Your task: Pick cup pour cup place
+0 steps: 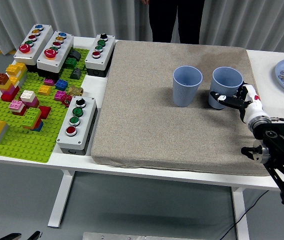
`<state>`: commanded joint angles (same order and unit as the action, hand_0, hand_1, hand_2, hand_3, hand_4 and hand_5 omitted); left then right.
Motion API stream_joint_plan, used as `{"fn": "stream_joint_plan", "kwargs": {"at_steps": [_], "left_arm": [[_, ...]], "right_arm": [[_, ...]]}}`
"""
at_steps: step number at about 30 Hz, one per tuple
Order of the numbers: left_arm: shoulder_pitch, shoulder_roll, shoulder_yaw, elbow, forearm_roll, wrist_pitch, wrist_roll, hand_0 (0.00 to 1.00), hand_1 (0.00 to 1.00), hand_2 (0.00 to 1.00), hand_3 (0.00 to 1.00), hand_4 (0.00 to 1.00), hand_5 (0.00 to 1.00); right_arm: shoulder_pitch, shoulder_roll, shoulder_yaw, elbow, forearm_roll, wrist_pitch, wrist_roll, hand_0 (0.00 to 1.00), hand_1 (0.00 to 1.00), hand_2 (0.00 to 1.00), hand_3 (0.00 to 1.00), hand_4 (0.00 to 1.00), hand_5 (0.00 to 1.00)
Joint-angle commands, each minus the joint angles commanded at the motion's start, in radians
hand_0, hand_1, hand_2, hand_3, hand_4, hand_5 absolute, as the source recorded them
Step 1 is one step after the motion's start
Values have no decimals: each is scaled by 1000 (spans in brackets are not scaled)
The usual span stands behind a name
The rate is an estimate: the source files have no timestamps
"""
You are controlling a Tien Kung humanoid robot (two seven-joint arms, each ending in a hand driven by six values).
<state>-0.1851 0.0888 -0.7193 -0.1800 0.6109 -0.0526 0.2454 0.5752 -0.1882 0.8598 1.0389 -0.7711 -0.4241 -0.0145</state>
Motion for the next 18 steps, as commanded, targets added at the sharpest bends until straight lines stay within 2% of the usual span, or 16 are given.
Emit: {"fn": "stream_joint_plan", "kwargs": {"at_steps": [11, 12, 17, 18], "left_arm": [[-4, 0, 2, 0, -3, 0, -1, 763, 784, 827, 713, 507, 987], [-4, 0, 1, 0, -2, 0, -1, 763, 784, 827, 713, 507, 986], [-4, 0, 1, 0, -3, 0, -1, 763, 784, 827, 713, 507, 986], [-4, 0, 3, 0, -4, 0, -1, 763, 784, 827, 713, 508, 987]], "right_arm": [[5, -4, 5, 0, -18, 14, -9, 900, 788, 789, 820, 624, 2], [5, -4, 7, -1, -24, 20, -14, 924, 805, 865, 856, 771, 46], [5, -5, 12, -4, -38, 30, -25, 924, 805, 865, 856, 771, 46], [4, -6, 12, -4, -44, 34, -28, 933, 826, 902, 893, 791, 47]]}}
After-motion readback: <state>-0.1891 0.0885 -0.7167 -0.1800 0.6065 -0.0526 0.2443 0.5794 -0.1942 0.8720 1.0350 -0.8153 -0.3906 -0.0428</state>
